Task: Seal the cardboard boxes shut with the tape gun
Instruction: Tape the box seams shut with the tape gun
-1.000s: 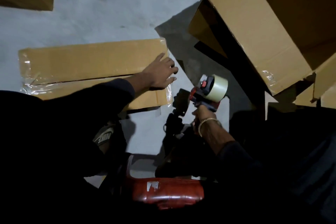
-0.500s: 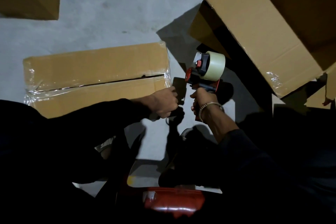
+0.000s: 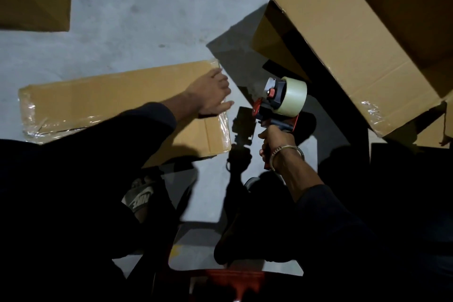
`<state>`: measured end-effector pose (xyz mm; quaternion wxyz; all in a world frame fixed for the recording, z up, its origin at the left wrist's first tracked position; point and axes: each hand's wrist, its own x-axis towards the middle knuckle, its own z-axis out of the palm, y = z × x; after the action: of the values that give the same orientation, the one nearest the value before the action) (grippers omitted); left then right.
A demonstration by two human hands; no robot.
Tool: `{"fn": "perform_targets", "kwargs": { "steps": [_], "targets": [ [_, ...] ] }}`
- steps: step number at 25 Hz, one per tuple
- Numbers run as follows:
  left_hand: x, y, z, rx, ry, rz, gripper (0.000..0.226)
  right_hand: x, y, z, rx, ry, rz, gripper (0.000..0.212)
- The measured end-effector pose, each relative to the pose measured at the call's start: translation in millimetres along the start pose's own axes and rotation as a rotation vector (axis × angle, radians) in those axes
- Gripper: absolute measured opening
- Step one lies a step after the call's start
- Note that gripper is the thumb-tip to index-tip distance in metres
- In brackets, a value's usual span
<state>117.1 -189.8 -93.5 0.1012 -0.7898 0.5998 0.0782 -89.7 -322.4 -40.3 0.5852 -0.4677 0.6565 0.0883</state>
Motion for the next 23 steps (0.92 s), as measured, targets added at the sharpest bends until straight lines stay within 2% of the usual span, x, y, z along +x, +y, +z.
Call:
{"fn": "perform_targets", "kwargs": {
  "steps": [2,4,7,9,12,14,16,18,20,23],
  "targets": [
    [2.8,-24.3,0.0,0.061,-0.061,-0.161,0.083,2.2,3.0,0.2,-0.005,-0.012,0.008,0.013],
    [11.4,-26.3,3.8,-0.041,-0.113,-0.411,0.083,0.2,6.3,-0.1,0.003,-0.010,0.022,0.014],
    [26.6,-17.7,8.6,-0.201,-0.061,-0.748,0.096,-0.5,9.2,1.7,0.002,-0.014,0.036,0.020],
    [27.9,-18.9,5.2,-0.251,0.041,-0.842,0.089,-1.0,10.3,2.7,0.006,-0.018,0.030,0.019],
    [34.8,-35.2,-3.8,-0.309,0.191,-0.832,0.046,1.8,13.4,6.0,0.010,-0.005,0.027,0.019],
    [38.5,-47.7,-7.5,-0.403,0.212,-0.854,0.038,0.9,16.1,6.8,-0.020,-0.011,0.025,0.015],
    [40.8,-54.6,-6.3,-0.521,0.240,-0.870,0.037,-0.4,17.9,5.5,-0.025,-0.010,0.015,0.005],
    [36.3,-56.8,-3.0,-0.592,0.237,-0.801,0.042,2.3,22.3,4.2,-0.013,0.002,-0.004,0.021],
    [22.1,-55.7,3.2,-0.544,0.184,-0.696,0.055,3.3,24.3,6.1,-0.066,0.059,-0.075,0.034],
    [-15.5,-39.8,8.3,-0.440,0.101,-0.611,0.070,-4.1,21.9,6.9,-0.287,0.158,-0.225,0.026]
  ]
}}
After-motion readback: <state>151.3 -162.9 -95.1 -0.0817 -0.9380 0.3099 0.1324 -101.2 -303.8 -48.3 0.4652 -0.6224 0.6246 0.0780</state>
